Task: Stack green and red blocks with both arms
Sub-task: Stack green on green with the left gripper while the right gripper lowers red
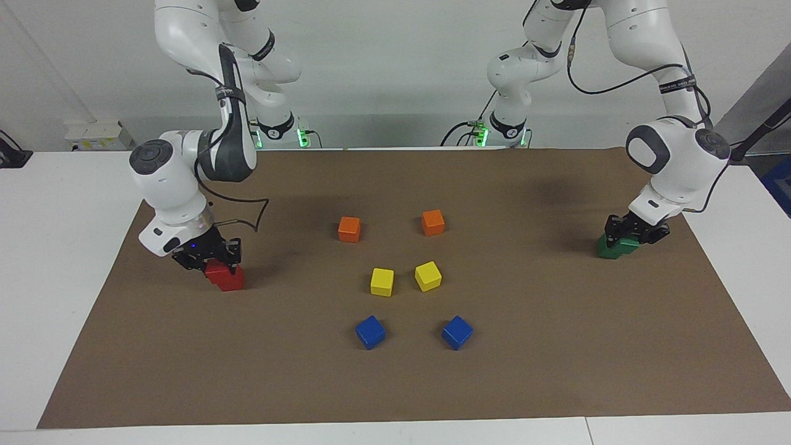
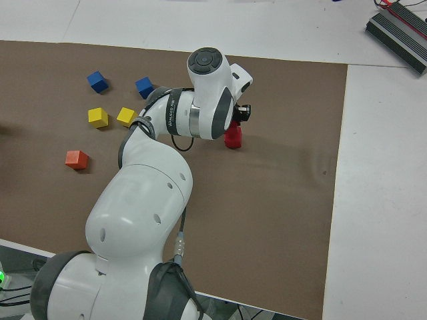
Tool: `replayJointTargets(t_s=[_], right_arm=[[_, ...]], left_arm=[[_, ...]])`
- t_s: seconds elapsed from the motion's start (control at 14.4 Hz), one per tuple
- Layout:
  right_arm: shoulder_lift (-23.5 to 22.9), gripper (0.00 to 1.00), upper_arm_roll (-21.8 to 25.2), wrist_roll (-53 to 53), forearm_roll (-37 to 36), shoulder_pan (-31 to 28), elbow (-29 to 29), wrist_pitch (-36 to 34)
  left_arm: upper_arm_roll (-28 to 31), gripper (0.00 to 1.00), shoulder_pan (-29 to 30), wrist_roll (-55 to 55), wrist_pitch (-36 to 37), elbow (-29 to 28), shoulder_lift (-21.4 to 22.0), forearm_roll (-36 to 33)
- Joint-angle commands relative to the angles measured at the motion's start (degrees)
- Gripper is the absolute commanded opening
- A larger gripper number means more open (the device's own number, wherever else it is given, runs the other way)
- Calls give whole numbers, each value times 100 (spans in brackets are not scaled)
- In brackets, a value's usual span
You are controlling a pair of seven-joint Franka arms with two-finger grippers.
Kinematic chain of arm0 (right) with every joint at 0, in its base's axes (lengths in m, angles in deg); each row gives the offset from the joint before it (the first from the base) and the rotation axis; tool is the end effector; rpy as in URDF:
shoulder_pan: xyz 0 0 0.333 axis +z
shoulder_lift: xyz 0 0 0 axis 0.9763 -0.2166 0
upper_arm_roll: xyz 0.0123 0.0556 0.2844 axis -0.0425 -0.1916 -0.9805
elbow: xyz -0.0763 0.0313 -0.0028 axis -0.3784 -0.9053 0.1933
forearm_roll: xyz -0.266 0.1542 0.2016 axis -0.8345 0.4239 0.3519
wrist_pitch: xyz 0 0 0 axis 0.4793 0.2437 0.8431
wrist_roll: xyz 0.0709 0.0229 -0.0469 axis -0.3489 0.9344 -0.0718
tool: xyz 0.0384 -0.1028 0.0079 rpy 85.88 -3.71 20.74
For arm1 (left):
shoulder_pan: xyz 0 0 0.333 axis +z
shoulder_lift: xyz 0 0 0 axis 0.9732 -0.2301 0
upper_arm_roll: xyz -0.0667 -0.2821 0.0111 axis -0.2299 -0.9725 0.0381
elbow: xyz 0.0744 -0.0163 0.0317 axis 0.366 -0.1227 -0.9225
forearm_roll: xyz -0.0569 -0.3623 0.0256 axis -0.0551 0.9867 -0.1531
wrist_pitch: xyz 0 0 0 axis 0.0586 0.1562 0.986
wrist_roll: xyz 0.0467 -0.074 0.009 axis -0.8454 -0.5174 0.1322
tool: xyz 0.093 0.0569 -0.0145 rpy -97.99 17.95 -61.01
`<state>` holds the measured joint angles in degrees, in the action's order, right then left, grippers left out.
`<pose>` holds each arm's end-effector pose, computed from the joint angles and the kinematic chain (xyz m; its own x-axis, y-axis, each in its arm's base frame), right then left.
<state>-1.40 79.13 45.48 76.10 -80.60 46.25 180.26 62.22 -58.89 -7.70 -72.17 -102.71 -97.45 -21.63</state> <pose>0.5810 -0.0228 0.3535 0.9870 0.1265 0.0992 0.1257 -0.9920 0.0140 0.5380 0.1202 0.3333 0.9546 -0.2878 0.0771 -0.2902 -0.9567 0.0210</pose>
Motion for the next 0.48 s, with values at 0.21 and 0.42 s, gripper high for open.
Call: replayJointTargets(t_s=[0.21,0.42], right_arm=[[111,0,-60,214,-19,-75,268,108],[120,0,-60,302,-37,-84,277,91]], left_arm=[[-36,100,56,-195,-101,-229,84,124],[-36,100,56,-187,5,-150,84,124]])
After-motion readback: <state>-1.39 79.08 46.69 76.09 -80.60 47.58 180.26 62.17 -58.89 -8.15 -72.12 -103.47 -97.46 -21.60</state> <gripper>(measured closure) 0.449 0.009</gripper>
